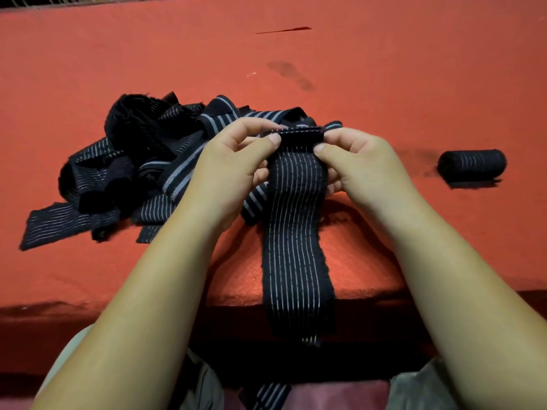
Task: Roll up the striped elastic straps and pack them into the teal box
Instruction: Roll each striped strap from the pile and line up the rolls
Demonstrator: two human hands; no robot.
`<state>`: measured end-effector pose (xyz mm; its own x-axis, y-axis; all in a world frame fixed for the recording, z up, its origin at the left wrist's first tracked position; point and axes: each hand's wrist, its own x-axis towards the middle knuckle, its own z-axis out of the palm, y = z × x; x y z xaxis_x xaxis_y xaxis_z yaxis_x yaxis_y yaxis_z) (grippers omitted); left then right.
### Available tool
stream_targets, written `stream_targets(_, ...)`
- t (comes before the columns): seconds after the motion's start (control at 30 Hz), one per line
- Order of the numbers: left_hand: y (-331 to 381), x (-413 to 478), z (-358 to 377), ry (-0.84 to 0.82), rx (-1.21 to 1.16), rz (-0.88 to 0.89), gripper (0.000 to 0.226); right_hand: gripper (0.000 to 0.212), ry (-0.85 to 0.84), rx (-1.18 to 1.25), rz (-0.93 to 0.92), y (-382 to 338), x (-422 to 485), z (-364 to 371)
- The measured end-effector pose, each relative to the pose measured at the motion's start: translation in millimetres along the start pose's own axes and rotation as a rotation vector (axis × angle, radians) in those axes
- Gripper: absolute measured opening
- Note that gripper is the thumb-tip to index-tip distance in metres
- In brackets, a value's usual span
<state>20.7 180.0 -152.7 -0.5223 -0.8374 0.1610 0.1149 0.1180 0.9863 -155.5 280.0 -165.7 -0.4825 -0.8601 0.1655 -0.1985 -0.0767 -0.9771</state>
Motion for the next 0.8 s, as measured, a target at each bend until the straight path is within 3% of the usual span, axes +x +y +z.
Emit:
stream_targets(0.17, -0.6, -5.7, -0.6, -0.013, 0.024, 0.017, 0.020, 0.023, 0.004, 0.020, -0.024, -7.7, -8.8, 0.4)
stream_targets(0.6, 9.6, -15.1, 4.4, -0.084, -0.213, -0.063, 0.020, 0.012, 0.035, 0.082, -0.092, -9.6, -19.4, -4.4)
stream_targets(0.8, 9.6, -15.3, 5.5, -0.108, -0.261, -0.075, 0.024, 0.029, 0.000, 0.159, -0.117, -8.2, -19.6, -4.7)
